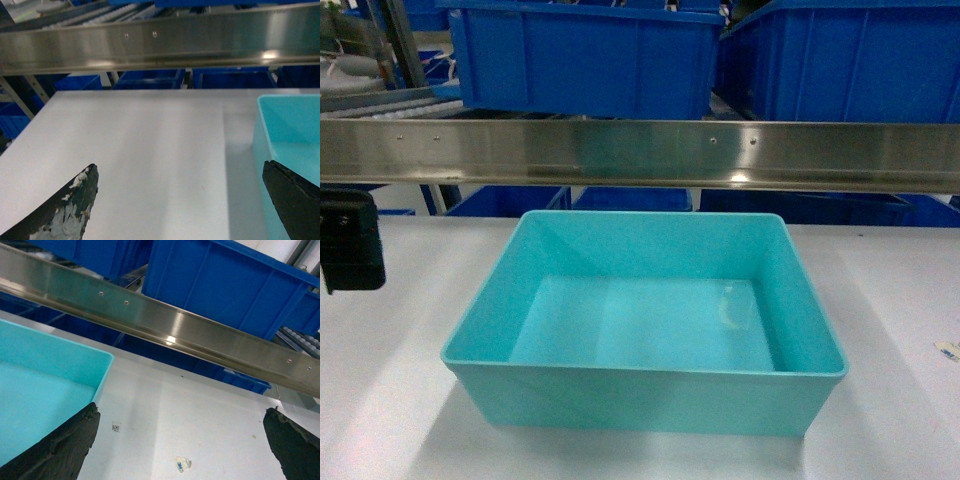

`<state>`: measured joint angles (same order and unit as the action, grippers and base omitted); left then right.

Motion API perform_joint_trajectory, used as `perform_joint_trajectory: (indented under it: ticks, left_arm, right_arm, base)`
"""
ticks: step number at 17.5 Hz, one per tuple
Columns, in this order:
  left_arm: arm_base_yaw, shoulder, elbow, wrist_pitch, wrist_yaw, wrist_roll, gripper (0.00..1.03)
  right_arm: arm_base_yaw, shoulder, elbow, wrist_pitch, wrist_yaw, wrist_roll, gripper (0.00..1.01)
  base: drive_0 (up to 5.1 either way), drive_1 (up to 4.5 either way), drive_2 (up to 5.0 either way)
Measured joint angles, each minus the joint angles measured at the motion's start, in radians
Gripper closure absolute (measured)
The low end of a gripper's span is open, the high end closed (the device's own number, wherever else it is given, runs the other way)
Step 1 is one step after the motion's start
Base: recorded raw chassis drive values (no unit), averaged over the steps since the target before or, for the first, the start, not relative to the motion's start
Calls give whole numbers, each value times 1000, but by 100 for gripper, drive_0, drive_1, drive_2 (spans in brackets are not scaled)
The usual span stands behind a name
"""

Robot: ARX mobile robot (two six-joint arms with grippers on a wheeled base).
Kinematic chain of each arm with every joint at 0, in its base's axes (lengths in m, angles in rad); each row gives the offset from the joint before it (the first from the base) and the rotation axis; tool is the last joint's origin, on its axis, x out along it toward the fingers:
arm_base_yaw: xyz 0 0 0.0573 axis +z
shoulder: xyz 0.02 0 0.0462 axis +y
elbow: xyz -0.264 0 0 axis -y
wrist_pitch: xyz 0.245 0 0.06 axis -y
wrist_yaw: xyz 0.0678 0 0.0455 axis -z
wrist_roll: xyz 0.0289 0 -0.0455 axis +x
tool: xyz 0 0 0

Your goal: Organize blue bins on left shelf correctly

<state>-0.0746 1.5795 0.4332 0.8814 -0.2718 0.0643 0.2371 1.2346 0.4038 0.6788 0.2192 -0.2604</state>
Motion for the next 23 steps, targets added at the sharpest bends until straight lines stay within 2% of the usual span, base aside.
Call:
perform_joint_trajectory:
  ticks: [2,5,6,7,9,12,13,17,19,21,23]
  left_arm:
    - [-12,60,45,-11,-2,-4,5]
    - [-58,150,175,-47,-47,-23,5]
    - [-84,184,206,-61,-60,-40,5]
    - [-107,210,233,-125,-84,-80,5]
    - [-126,222,264,-215,-127,-156,5]
    - [-156,222,314,-375,-142,-241,5]
    - [-169,211,320,-419,-119,-249,5]
    - [-177,196,321,-416,-113,-266,5]
    - [-177,196,321,-416,-113,-267,5]
    - [-176,196,321,-416,-113,-267,5]
    - [-176,196,321,-416,-113,-267,5]
  right_arm:
    - [12,82,46,1,11,-11,3]
    - [-1,269,147,42,32,-27,3]
    - [-10,326,180,12,43,-30,3]
    - [-8,365,203,-42,66,-40,3]
    - [-8,392,238,-112,80,-45,3]
    - [5,357,274,-220,53,-41,3]
    - [5,330,266,-199,53,-40,3]
    - [4,313,266,-204,51,-34,3]
    - [13,301,287,-388,-40,45,3]
    - [28,301,313,-498,-113,123,3]
    - [56,299,339,-579,-177,169,3]
  base:
    - [0,0,0]
    - [0,0,0]
    - [0,0,0]
    - [0,0,0]
    - [0,0,0]
    - [0,0,0]
    - [0,0,0]
    - [0,0,0]
    - [0,0,0]
    - [0,0,0]
    - [0,0,0]
